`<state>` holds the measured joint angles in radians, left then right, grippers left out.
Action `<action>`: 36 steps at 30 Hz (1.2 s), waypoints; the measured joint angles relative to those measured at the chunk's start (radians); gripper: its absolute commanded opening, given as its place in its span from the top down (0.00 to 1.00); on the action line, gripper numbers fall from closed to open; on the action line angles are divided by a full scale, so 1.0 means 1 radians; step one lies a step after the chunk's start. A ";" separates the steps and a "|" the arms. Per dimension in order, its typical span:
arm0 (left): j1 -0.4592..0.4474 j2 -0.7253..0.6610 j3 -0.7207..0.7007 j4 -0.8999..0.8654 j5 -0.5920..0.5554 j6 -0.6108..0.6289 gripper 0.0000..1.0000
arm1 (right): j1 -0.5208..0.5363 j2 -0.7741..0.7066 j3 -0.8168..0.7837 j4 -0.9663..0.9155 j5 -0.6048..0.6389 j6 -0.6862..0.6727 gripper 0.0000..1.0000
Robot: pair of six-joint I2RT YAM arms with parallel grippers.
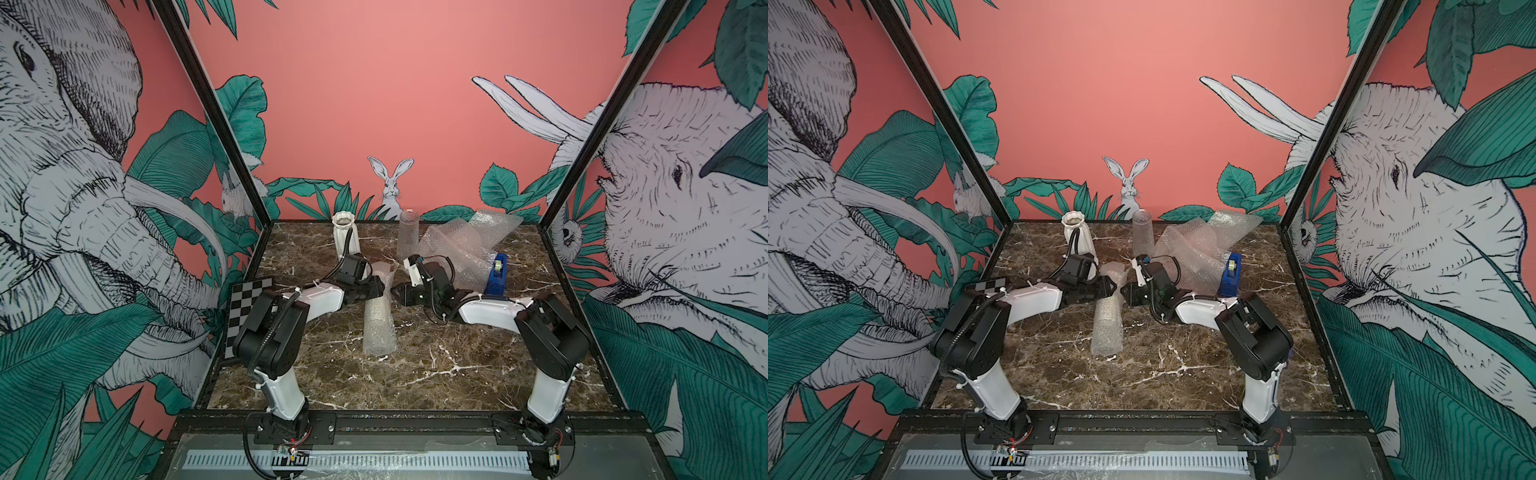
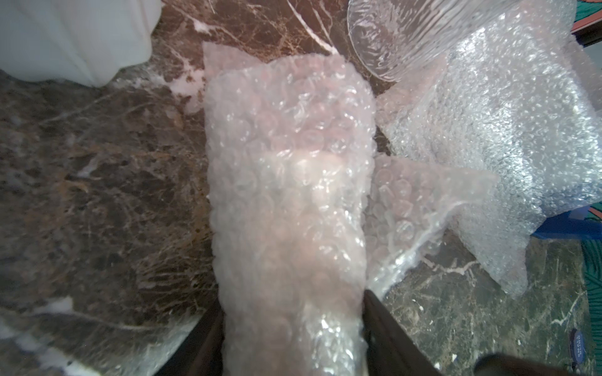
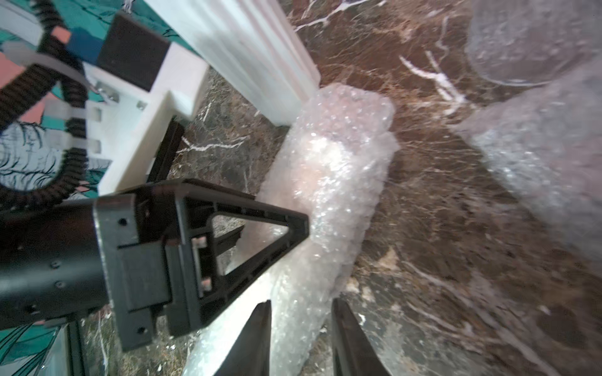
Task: Wrap vases in bubble wrap
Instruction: Wrap the vase in bubble wrap.
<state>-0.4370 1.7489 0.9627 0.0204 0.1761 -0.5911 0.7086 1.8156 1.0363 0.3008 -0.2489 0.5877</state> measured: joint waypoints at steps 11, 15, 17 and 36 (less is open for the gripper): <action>0.002 0.000 -0.006 0.026 0.030 -0.010 0.41 | 0.010 0.079 0.100 -0.109 0.031 -0.043 0.49; 0.008 0.000 -0.027 0.069 0.068 -0.030 0.41 | 0.023 0.133 0.128 -0.117 0.022 -0.042 0.50; 0.014 0.000 -0.031 0.075 0.079 -0.036 0.41 | 0.025 0.146 0.140 -0.124 0.021 -0.043 0.53; 0.023 0.000 -0.036 0.085 0.137 -0.064 0.10 | 0.027 0.177 0.187 -0.121 -0.058 -0.063 0.83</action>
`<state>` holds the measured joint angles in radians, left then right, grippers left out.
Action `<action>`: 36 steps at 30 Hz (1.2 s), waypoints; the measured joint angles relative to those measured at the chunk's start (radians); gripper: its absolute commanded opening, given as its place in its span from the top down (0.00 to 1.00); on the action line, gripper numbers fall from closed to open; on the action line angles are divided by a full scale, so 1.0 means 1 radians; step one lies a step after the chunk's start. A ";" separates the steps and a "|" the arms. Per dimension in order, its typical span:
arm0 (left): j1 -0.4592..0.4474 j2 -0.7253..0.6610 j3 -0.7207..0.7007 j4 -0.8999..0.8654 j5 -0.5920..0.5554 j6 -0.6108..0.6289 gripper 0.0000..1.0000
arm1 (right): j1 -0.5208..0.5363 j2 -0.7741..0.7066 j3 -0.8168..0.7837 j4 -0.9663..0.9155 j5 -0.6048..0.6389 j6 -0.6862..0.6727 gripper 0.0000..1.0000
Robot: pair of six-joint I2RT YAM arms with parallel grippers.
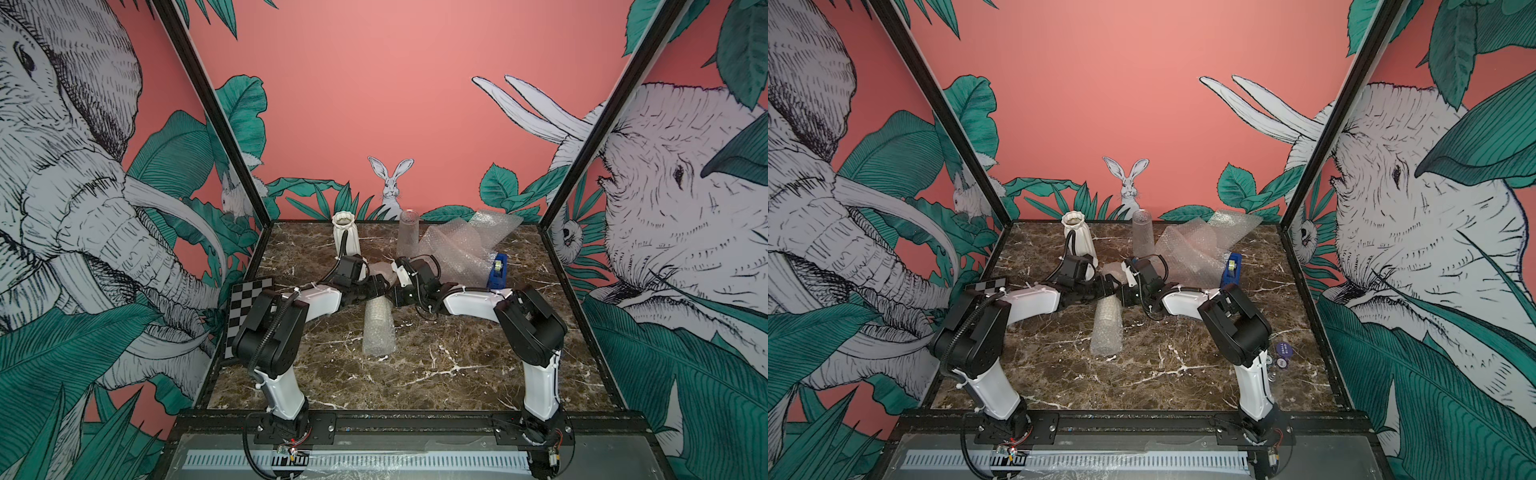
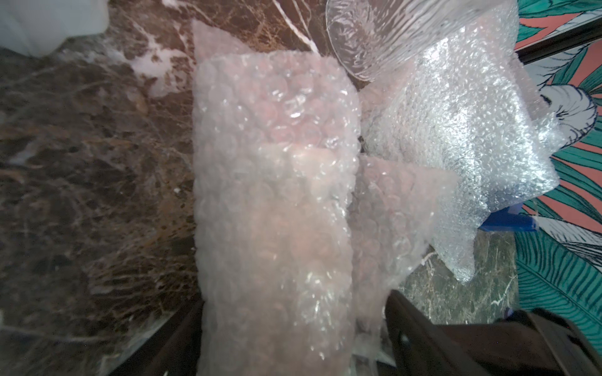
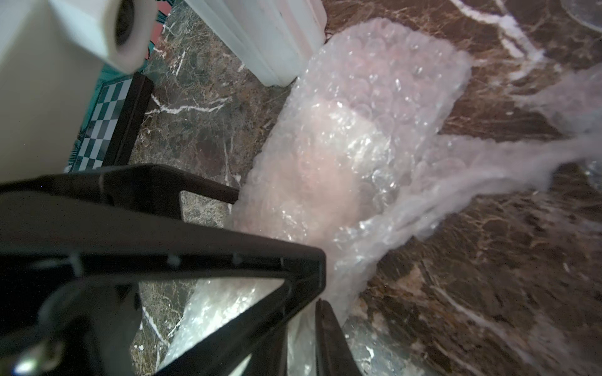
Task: Wrap vases in bubble wrap
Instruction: Wrap the vase in bubble wrap, then tear off the tape using the Tape Cutter.
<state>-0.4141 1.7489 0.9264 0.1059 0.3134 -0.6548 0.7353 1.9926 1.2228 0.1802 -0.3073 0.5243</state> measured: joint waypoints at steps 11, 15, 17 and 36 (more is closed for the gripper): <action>0.007 0.023 0.019 -0.011 -0.011 0.003 0.18 | 0.011 0.003 0.016 -0.016 0.001 -0.005 0.83; 0.007 0.042 0.024 -0.027 -0.035 0.008 0.29 | 0.015 0.004 0.016 -0.014 0.000 -0.004 0.83; 0.007 0.045 0.028 -0.034 -0.041 0.011 0.34 | 0.018 0.006 0.016 -0.013 0.000 -0.002 0.81; 0.002 0.042 0.033 -0.047 -0.067 0.032 0.48 | -0.125 -0.403 -0.154 -0.141 0.091 -0.065 0.57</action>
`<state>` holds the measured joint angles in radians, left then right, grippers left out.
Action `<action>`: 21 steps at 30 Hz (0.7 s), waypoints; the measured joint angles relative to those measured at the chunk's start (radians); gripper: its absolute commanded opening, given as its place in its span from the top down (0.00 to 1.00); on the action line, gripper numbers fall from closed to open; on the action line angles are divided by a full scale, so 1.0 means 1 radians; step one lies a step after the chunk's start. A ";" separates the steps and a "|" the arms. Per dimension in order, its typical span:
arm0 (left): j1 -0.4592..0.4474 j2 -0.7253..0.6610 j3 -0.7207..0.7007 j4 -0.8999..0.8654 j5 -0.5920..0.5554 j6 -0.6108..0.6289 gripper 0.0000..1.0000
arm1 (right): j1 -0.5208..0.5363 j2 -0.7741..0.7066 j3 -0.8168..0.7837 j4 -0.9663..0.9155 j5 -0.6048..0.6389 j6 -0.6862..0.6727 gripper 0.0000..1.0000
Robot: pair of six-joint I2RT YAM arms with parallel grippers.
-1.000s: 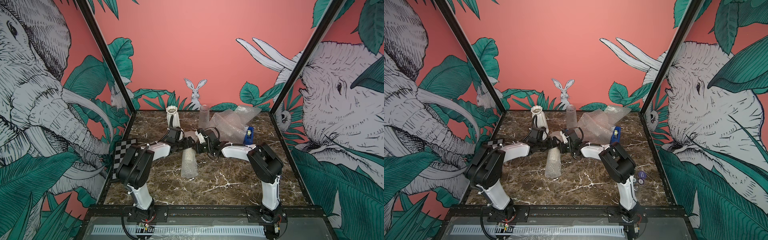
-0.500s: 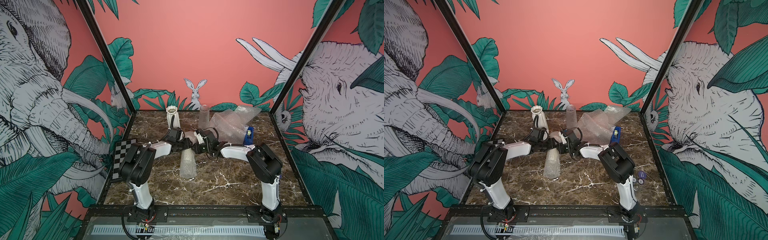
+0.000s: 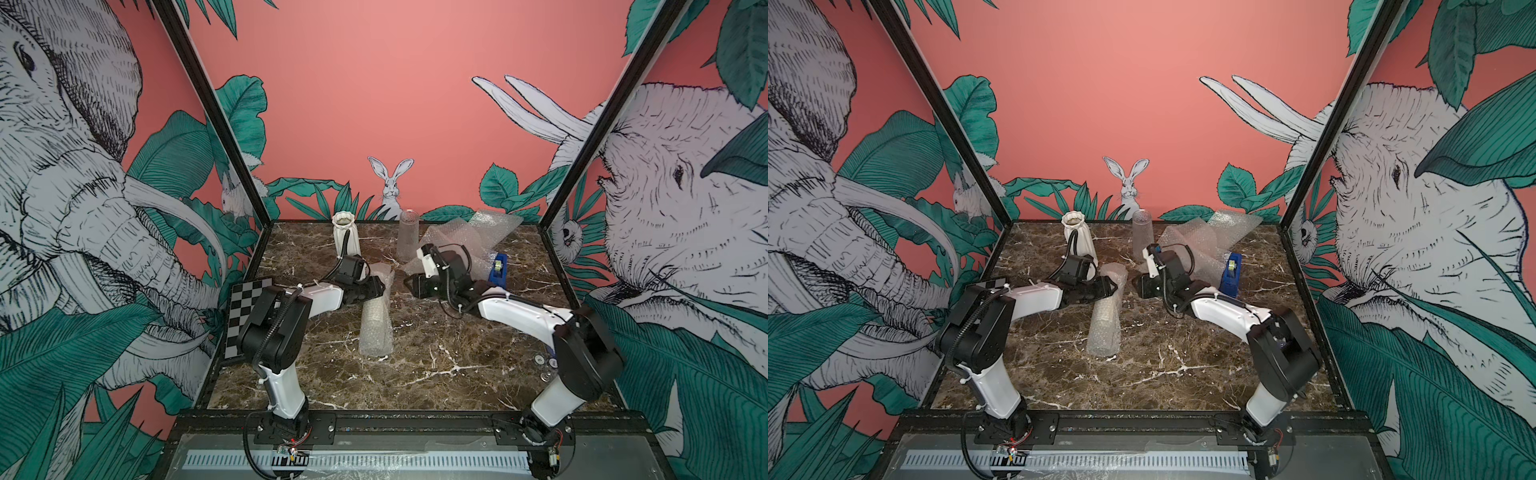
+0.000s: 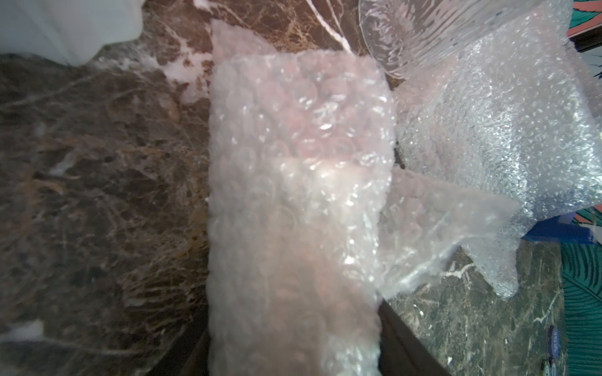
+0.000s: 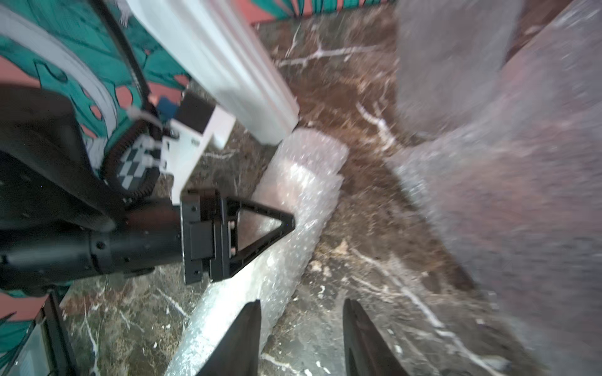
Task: Wrap vases in bubble wrap
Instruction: Tear off the tape using the Tape Cutter.
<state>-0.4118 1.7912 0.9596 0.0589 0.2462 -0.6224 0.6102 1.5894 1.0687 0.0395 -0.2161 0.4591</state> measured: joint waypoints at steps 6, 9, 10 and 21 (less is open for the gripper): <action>0.000 -0.010 -0.012 0.003 0.008 0.002 0.48 | -0.248 -0.122 0.006 -0.177 -0.032 -0.047 0.60; 0.000 -0.012 -0.015 0.003 0.009 0.003 0.48 | -0.390 -0.130 0.006 -0.249 -0.080 -0.052 0.62; 0.000 -0.013 -0.017 0.003 0.010 0.003 0.48 | -0.437 -0.130 0.006 -0.269 -0.098 -0.053 0.62; 0.000 -0.021 -0.024 -0.001 0.019 0.003 0.48 | -0.737 0.027 0.055 -0.374 -0.333 -0.087 0.69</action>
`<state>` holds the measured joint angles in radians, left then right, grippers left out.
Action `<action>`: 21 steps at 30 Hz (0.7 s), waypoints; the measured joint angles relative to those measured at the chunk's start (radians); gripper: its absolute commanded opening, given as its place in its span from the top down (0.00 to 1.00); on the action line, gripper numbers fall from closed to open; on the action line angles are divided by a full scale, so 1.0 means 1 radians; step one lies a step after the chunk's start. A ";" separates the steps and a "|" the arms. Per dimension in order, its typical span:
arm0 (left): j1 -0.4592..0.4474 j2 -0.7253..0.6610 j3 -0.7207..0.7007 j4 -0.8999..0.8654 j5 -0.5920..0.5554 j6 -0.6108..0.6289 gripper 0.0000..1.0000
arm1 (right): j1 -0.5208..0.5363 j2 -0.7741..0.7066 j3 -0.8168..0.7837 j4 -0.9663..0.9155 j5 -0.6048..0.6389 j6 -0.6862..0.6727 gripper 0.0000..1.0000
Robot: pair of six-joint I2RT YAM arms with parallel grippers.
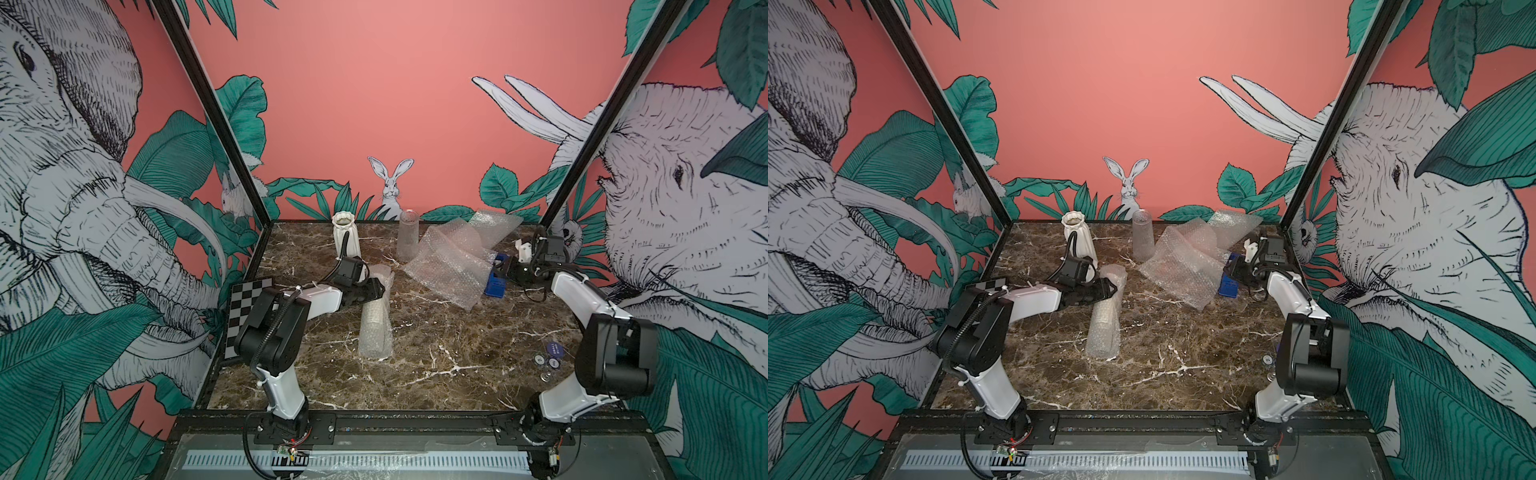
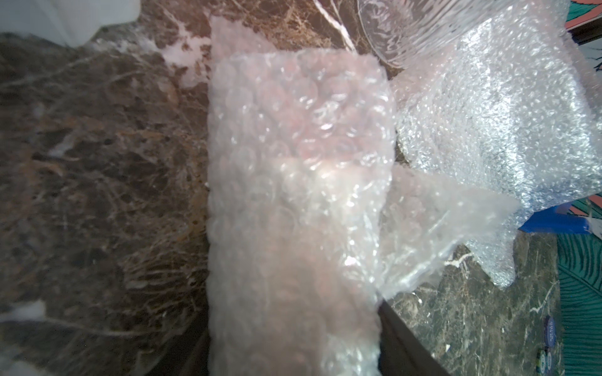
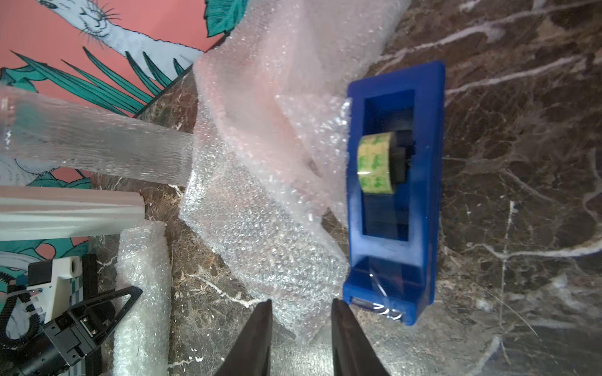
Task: Wrap vases in bubble wrap
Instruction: Tear off the tape using the Tape Cutter.
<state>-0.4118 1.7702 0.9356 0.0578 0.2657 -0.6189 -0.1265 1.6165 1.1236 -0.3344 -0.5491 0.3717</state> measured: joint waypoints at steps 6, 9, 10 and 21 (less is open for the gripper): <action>0.000 -0.002 0.000 -0.004 0.003 0.002 0.47 | -0.082 0.082 0.018 -0.007 -0.092 -0.020 0.71; 0.000 -0.002 0.000 -0.004 0.003 0.002 0.47 | -0.109 0.105 0.018 -0.003 -0.127 -0.024 0.71; 0.000 -0.002 0.000 -0.005 0.003 0.002 0.47 | -0.116 0.114 0.019 0.001 -0.141 -0.026 0.71; 0.000 -0.002 0.000 -0.005 0.003 0.002 0.46 | -0.144 0.226 0.044 0.034 -0.230 -0.043 0.71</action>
<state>-0.4118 1.7687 0.9352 0.0525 0.2687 -0.6167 -0.2707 1.8423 1.1679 -0.3008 -0.7795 0.3283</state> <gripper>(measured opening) 0.641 0.290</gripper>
